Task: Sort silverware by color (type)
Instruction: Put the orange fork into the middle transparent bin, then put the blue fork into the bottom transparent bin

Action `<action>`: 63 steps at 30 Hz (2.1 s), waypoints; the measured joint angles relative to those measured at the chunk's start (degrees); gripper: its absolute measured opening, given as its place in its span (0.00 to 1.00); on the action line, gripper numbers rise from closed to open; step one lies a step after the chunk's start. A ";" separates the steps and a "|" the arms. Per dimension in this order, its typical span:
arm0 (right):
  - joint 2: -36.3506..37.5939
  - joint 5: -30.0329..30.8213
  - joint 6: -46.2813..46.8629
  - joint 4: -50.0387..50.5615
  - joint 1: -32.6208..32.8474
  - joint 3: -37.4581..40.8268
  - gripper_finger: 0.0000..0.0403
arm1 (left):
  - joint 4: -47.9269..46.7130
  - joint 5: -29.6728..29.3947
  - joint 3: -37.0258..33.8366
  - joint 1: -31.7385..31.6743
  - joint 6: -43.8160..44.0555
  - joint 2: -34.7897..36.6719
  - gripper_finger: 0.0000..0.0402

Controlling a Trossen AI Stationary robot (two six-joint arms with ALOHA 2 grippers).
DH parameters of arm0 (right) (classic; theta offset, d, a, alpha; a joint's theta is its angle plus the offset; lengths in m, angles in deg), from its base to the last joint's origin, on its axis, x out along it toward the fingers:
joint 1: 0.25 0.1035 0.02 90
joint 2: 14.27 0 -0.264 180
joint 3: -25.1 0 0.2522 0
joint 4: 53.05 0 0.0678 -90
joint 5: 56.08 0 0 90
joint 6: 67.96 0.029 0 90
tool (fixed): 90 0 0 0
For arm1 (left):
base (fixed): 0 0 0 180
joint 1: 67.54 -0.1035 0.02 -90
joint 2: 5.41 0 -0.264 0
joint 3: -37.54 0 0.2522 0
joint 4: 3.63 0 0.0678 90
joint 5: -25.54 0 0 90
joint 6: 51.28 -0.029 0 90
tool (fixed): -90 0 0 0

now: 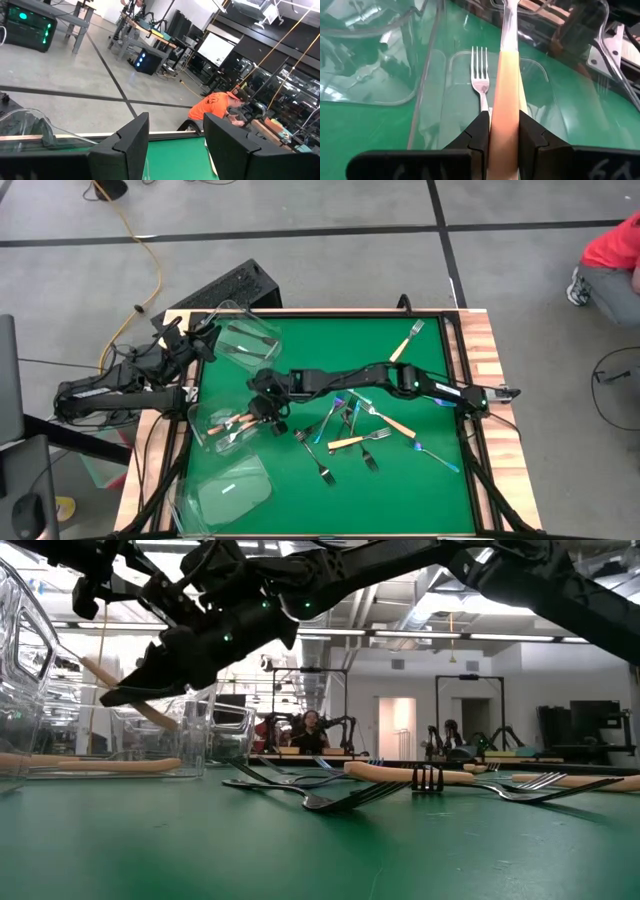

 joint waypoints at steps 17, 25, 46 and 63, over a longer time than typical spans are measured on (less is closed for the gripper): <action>0.00 2.11 -1.42 -0.29 -0.09 0.00 0.24 | -0.01 -0.02 0.00 0.00 0.00 -0.01 0.43; 0.00 7.16 -1.39 -2.04 -0.09 0.00 0.24 | -0.11 -0.02 0.00 0.00 0.00 -0.01 0.43; 2.05 9.70 1.74 -1.45 -0.24 0.06 0.50 | -1.46 -0.02 0.00 0.00 0.00 -0.01 0.43; 24.33 34.44 5.60 25.99 -6.21 0.02 0.50 | -1.18 -0.02 -0.01 0.00 0.94 -0.01 0.43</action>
